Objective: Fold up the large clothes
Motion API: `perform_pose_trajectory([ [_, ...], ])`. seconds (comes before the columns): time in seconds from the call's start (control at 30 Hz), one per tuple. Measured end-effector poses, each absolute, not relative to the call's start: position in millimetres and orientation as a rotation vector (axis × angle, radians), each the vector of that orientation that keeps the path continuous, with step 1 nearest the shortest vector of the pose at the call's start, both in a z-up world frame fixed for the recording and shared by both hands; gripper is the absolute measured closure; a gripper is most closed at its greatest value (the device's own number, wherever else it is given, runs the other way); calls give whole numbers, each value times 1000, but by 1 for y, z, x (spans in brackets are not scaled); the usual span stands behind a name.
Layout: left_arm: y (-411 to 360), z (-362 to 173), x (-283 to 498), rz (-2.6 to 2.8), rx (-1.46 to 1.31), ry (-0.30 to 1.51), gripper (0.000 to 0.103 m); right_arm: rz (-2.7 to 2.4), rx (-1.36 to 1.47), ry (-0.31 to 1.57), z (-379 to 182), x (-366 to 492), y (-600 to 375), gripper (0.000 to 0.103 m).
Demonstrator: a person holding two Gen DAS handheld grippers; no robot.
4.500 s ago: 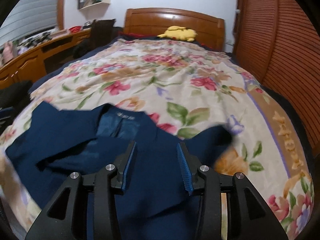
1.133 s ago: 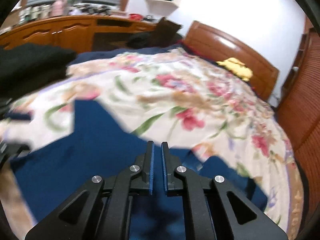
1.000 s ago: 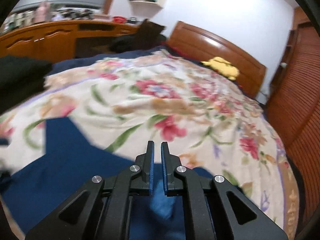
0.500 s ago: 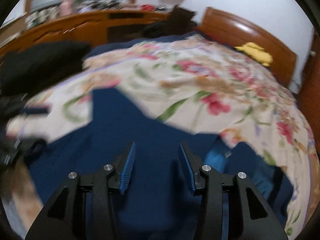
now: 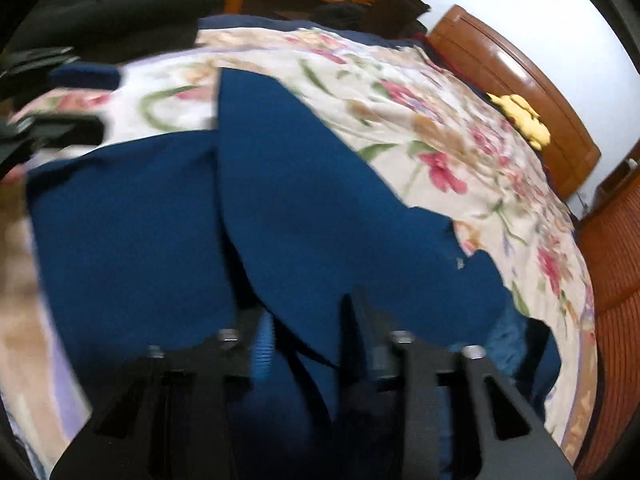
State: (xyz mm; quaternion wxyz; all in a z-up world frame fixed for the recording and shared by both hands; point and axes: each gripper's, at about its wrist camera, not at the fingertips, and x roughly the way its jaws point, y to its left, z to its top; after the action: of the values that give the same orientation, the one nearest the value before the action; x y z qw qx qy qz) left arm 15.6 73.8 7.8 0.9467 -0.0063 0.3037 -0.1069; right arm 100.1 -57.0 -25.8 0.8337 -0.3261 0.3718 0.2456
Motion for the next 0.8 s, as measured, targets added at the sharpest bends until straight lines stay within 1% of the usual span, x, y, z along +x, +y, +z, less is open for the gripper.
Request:
perform_pose_trajectory([
  [0.1, 74, 8, 16, -218, -17, 618, 48, 457, -697, 739, -14, 128, -61, 97],
  [0.17, 72, 8, 16, -220, -22, 616, 48, 404, -689, 700, -4, 152, -61, 98],
  [0.37, 67, 7, 18, -224, -22, 617, 48, 256, -642, 609, 17, 221, -61, 98],
  [0.47, 65, 7, 20, -230, -22, 615, 48, 219, -571, 588, 24, 237, -63, 98],
  [0.53, 64, 7, 20, -233, -20, 617, 48, 224, -509, 580, 30, 240, -69, 82],
  [0.57, 63, 6, 20, -235, -17, 617, 48, 226, -492, 581, 33, 239, -69, 65],
  [0.6, 62, 6, 20, -237, -16, 617, 48, 226, -472, 583, 36, 238, -73, 58],
  [0.8, 53, 10, 19, -262, -12, 605, 48, 221, -451, 604, 56, 214, -121, 57],
])
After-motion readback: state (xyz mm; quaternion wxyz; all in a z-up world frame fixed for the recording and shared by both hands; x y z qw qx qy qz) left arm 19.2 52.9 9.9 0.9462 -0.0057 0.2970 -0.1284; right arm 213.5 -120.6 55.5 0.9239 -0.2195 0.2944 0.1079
